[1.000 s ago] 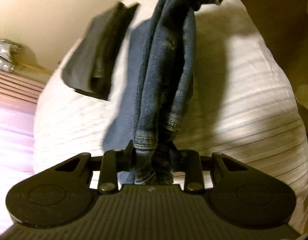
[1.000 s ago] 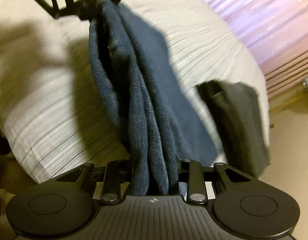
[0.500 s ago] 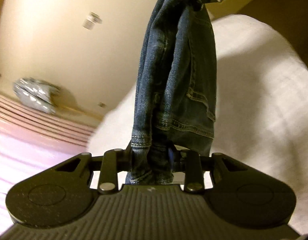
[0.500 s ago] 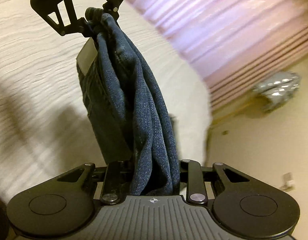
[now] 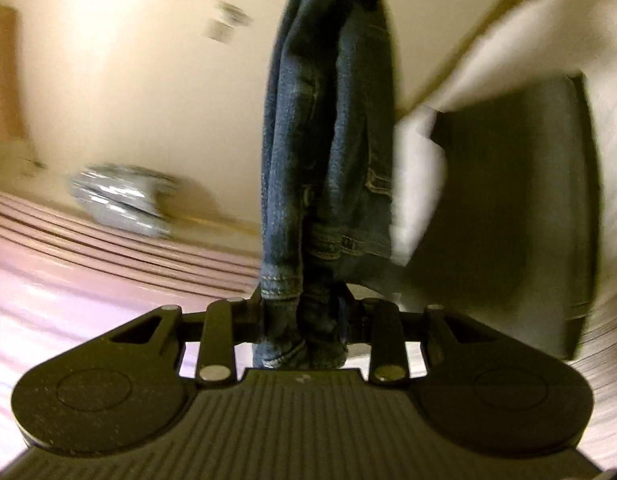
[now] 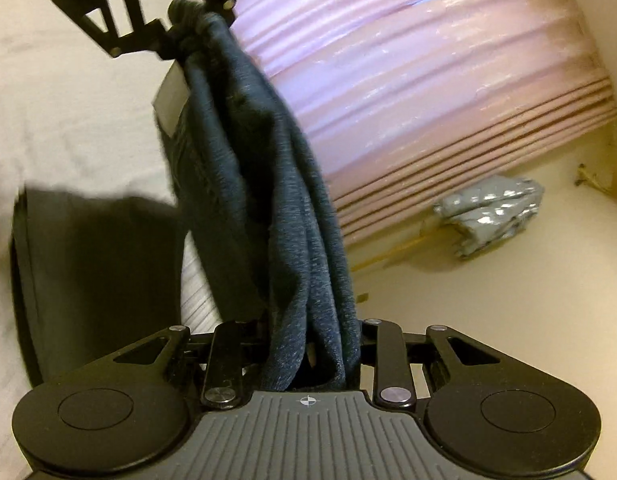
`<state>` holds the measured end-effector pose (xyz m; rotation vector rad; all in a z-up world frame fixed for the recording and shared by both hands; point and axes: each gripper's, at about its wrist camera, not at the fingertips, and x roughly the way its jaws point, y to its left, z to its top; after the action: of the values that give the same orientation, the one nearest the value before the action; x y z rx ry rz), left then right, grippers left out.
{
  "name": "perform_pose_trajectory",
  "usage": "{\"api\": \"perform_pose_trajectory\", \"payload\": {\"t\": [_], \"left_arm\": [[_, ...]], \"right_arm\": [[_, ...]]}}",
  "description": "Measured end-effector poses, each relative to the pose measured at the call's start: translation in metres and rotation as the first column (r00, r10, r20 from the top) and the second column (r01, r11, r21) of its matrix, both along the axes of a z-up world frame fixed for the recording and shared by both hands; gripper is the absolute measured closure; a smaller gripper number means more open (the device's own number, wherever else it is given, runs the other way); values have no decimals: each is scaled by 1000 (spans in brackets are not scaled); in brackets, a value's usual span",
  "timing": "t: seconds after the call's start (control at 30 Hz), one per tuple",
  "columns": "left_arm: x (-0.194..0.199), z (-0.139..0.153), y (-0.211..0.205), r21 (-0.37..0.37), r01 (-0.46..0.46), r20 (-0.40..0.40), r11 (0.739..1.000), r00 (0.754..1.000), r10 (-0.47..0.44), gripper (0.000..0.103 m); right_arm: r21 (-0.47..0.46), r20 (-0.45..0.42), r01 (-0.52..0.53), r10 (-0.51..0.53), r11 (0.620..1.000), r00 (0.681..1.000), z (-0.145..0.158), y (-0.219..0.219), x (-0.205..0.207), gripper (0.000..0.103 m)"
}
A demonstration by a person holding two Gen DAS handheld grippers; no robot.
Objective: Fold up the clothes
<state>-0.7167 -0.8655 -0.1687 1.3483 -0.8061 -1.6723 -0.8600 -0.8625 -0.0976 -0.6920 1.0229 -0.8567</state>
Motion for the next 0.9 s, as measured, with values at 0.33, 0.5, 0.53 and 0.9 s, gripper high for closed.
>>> {"api": "perform_pose_trajectory", "payload": {"t": [0.33,0.5,0.53,0.9], "left_arm": [[-26,-144,26,215,-7,74,977,997,-10,72],[-23,-137,18,232,29,92,972,994,-52,71],[-22,-136,17,220,39,100,975,993,-62,71],[-20,-148,27,225,3,97,974,995,-25,63]], "right_arm": [[318,-95,-29,62,948,994,-177,-9,-37,69],[314,-123,3,38,949,992,-165,-2,-33,69],[318,-116,9,30,948,993,-163,-7,-31,69],[286,-174,92,-43,954,984,-174,18,-38,53]]}}
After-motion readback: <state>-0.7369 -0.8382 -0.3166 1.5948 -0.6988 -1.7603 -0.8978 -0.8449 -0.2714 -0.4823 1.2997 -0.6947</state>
